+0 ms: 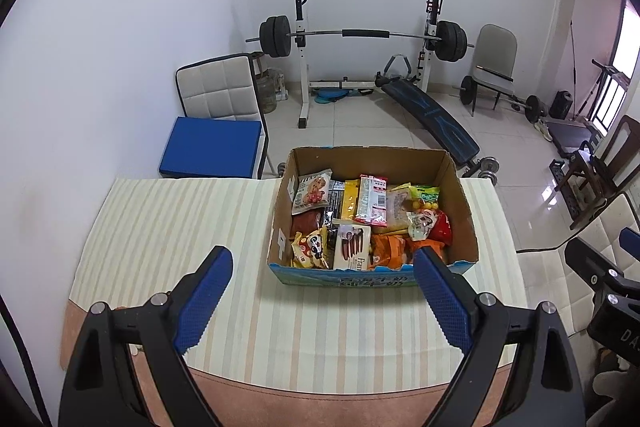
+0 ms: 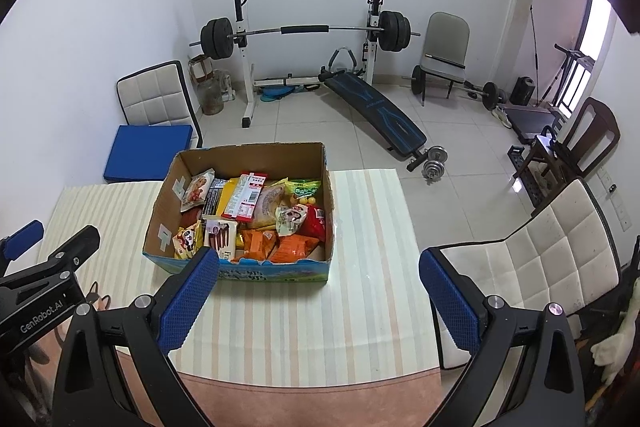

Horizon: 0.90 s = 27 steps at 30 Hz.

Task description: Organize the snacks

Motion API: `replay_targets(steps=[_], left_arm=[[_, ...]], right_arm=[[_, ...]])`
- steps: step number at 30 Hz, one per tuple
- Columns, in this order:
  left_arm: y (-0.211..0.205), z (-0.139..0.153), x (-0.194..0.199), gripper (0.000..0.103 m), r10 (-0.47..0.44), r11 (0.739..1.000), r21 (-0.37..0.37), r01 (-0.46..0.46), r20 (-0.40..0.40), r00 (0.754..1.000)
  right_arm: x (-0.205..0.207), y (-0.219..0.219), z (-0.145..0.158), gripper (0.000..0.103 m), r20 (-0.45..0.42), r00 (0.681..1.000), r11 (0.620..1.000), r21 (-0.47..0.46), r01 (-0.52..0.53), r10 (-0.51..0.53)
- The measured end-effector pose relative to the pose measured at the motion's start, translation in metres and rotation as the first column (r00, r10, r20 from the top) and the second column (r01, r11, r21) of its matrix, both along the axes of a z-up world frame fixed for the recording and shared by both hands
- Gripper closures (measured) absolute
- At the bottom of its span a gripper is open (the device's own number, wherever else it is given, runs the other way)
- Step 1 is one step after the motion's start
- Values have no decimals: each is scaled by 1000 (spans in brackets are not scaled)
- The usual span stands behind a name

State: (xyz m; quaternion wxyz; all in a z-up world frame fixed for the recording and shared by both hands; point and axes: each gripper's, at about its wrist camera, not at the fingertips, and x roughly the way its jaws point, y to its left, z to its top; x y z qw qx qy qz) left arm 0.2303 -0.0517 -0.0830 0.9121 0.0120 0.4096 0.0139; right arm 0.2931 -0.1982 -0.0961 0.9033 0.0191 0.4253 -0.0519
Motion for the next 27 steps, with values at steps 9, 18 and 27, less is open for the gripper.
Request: replay_targets(steps=[9,18,27], left_arm=[[1,0,-1,10,-4,1000,-7,4,-2,1000],[1,3,-4,10,-11,1000,-14,11,6,1000],[1,4,-7,10,-20,1000,-15,20,0,1000]], right_arm=[[-3,-2,4,1,14,1000,1000,-1,-1,1],[-3,-1,7,1,13,1000,1000,-2,-2,2],[-3,1,6,1,12,1000,1000,-3,-10,10]])
